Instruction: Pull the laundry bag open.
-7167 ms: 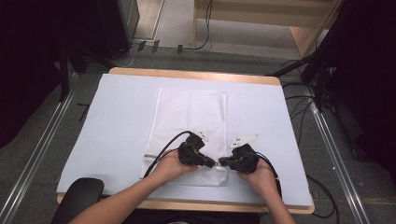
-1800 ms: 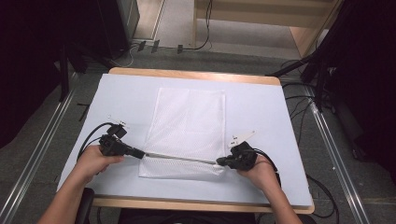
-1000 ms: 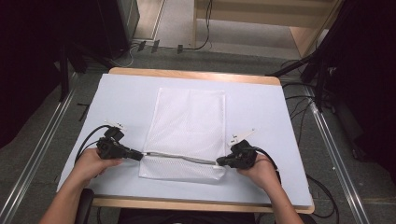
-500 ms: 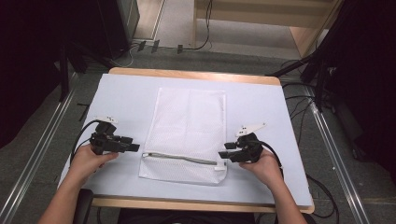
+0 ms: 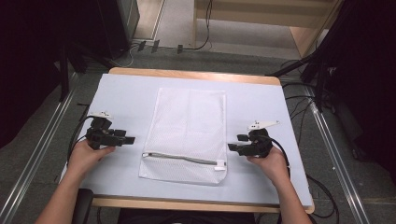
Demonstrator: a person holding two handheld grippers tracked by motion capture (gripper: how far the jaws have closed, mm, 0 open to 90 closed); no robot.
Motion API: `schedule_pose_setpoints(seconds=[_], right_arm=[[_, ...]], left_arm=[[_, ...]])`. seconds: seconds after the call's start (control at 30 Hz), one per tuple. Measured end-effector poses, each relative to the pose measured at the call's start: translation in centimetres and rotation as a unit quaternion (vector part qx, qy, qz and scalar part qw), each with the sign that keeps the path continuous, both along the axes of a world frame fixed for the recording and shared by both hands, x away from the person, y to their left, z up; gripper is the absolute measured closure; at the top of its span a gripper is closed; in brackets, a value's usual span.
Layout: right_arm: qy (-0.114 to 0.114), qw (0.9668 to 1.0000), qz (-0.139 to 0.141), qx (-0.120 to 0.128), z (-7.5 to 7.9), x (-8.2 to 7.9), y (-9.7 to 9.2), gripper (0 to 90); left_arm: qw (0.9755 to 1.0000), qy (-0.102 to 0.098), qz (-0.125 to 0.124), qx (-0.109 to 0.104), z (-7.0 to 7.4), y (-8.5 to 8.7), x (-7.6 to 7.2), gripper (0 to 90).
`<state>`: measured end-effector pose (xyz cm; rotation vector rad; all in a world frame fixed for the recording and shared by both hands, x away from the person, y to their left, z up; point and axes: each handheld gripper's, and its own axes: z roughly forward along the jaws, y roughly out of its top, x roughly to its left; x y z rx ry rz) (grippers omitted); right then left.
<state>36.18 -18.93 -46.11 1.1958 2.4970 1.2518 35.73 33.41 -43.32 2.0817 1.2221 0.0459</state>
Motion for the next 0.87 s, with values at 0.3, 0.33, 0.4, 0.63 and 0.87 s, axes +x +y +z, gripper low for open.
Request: schedule_pose_setpoints(seconds=[0.3,0.33,0.4,0.63,0.87], right_arm=[[0.013,0.9986,-0.051,0.001,-0.5,0.7,-1.3,34.9],[0.013,0.9985,-0.054,0.001,-0.6,0.7,-1.3,34.9],[0.014,0.9983,-0.057,0.0,-0.6,0.7,-1.5,34.7],[0.013,0.9982,-0.058,-0.003,-0.7,0.8,-1.4,34.4],[0.014,0.9981,-0.059,-0.004,-0.8,0.8,-1.3,34.3]], left_arm=[[0.9999,0.0,0.007,0.007,-0.2,0.2,0.1,34.7],[0.9999,0.001,0.009,0.007,-0.2,0.2,0.1,34.7],[0.9999,0.001,0.009,0.009,-0.2,0.2,0.1,34.0],[0.9999,0.0,0.012,0.01,-0.2,0.3,0.1,32.1],[0.9997,0.003,0.022,0.008,-0.3,0.5,0.2,30.2]])
